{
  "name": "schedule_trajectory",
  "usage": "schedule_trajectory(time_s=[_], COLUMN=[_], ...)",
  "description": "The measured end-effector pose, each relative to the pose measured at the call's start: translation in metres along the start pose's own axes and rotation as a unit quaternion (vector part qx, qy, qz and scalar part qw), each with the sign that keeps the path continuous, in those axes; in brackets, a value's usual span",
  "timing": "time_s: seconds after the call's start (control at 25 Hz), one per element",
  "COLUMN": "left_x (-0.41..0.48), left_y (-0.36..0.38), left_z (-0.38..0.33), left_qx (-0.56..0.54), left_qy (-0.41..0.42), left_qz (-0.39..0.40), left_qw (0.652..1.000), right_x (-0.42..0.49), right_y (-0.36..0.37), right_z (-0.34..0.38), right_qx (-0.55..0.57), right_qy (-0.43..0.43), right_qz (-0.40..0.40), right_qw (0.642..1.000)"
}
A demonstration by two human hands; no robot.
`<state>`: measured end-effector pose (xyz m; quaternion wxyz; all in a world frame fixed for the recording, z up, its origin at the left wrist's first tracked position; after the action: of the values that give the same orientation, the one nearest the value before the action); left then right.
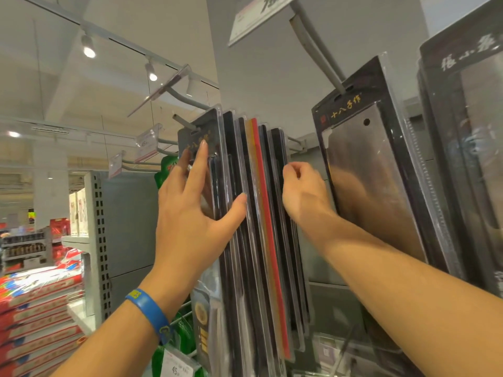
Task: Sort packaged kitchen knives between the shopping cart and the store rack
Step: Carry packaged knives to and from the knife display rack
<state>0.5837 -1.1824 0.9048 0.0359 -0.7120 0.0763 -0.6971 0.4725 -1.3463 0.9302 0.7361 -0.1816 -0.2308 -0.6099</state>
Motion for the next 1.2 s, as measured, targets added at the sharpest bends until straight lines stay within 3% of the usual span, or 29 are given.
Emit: schedule_trajectory(time_s=[0.92,1.2], left_x=[-0.002,-0.003], left_y=[-0.004,-0.003], left_z=[-0.004,-0.005], left_qx=[-0.002,-0.001], left_qy=[-0.005,-0.016], left_qz=[0.011,0.015], left_qw=[1.000,1.000], right_x=[0.024,0.020], right_y=[0.008,0.006], right_z=[-0.020,-0.019], right_qx=[0.039,0.031], right_qy=[-0.068,-0.055], right_qz=[0.089,0.040], right_qw=[0.993,0.997])
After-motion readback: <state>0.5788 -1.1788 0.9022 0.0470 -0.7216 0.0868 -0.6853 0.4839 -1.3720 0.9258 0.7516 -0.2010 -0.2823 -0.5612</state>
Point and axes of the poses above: each hand's wrist, its own x-axis towards the middle knuckle, its own y-axis out of the palm, z = x × y, the point moved 2 cm from there along x, towards the middle knuckle, and after that the axes turned 6 degrees about y, right-handed, at the moved point
